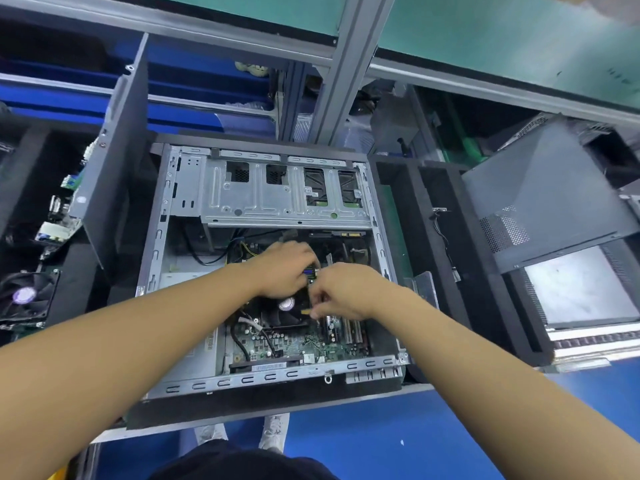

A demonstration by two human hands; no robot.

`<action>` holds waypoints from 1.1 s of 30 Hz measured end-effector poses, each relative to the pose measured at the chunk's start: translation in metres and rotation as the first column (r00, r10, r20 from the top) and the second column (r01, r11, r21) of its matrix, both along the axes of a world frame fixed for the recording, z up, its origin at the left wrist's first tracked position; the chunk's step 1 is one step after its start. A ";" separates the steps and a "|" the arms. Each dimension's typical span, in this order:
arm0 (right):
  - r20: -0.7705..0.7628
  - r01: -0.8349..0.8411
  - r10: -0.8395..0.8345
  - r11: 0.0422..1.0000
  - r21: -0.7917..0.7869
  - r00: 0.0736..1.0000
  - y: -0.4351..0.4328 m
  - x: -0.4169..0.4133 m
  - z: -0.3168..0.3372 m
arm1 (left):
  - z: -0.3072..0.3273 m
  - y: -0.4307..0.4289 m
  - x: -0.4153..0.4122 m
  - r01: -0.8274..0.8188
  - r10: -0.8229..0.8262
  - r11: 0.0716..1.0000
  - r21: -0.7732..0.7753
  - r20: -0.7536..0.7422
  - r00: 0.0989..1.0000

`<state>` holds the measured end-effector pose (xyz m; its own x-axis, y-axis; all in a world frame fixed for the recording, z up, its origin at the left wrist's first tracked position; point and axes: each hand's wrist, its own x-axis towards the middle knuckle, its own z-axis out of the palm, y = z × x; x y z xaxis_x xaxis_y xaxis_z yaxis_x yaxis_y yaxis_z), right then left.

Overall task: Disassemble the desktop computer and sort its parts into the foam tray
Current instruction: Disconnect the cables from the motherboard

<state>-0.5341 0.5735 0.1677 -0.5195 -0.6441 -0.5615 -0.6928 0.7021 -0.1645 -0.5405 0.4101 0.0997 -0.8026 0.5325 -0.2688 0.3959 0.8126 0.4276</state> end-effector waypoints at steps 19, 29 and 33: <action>0.138 0.368 -0.342 0.832 -0.415 0.929 -0.038 0.076 -0.019 | -0.020 -0.004 -0.048 -0.132 0.219 0.939 -0.316 0.258 0.941; 0.256 0.575 -0.524 0.643 -0.505 0.812 -0.025 0.077 -0.012 | -0.022 -0.002 -0.055 -0.159 0.272 0.929 -0.335 0.324 0.906; 0.175 0.664 -0.762 0.398 -0.633 0.623 -0.005 0.072 -0.004 | -0.022 -0.001 -0.057 -0.187 0.295 0.937 -0.296 0.382 0.876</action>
